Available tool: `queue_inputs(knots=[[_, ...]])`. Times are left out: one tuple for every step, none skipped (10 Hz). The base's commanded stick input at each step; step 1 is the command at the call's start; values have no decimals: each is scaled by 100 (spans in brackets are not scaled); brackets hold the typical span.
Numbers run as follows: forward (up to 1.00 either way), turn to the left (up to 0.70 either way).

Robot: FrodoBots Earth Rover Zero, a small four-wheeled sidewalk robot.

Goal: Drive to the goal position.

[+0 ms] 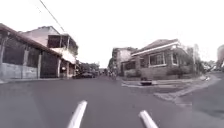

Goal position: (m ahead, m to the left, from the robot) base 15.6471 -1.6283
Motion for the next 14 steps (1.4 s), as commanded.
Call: queue_inputs(knots=[[100,0],[100,0],[100,0],[100,0],[100,0],[100,0],[100,0],[100,-23],[100,-40],[100,-40],[100,-33],[100,-8],[100,0],[100,0]])
